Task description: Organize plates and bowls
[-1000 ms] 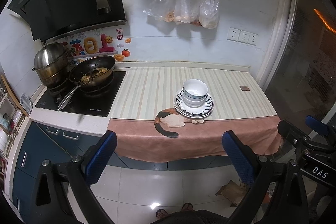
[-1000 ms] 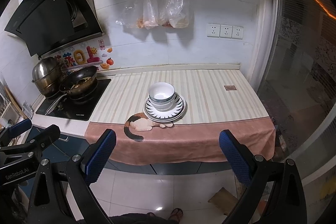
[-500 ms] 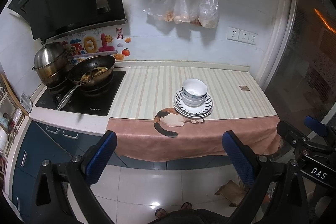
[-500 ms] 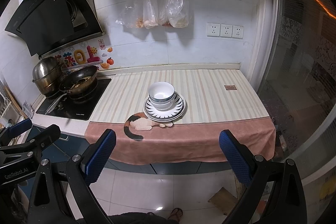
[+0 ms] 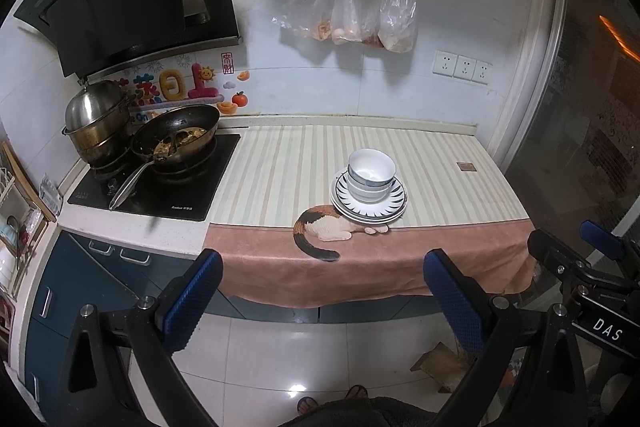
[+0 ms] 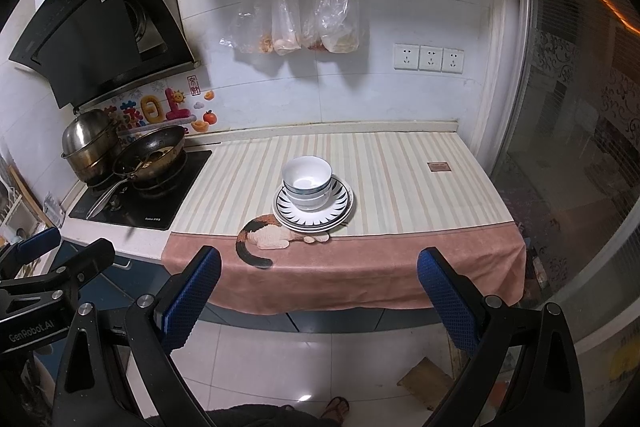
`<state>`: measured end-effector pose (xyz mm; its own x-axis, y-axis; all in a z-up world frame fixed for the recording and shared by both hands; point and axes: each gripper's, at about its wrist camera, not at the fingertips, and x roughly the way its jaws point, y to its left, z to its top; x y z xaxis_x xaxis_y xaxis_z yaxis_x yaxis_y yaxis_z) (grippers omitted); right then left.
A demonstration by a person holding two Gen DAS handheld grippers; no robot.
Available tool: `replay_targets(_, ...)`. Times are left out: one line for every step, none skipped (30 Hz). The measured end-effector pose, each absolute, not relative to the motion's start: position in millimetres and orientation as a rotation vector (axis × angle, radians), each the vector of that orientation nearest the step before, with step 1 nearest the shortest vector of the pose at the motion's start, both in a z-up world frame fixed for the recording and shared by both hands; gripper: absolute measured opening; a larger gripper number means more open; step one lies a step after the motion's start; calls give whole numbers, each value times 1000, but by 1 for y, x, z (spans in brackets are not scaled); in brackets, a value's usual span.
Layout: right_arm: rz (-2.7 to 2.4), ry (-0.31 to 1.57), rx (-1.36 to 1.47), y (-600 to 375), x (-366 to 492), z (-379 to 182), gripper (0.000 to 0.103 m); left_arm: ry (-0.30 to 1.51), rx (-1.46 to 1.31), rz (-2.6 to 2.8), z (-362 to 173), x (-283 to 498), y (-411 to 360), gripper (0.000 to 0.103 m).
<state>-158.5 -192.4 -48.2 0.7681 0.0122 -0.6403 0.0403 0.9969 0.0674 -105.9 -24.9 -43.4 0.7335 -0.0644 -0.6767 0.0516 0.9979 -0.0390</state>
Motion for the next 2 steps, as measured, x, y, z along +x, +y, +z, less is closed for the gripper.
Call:
replay_targets(-16, 694, 78, -192, -159, -48, 101, 744, -16, -64, -43, -106, -25, 103)
replay_targets(-18, 694, 77, -192, -159, -48, 101, 745, -15, -65, -43, -106, -26, 103)
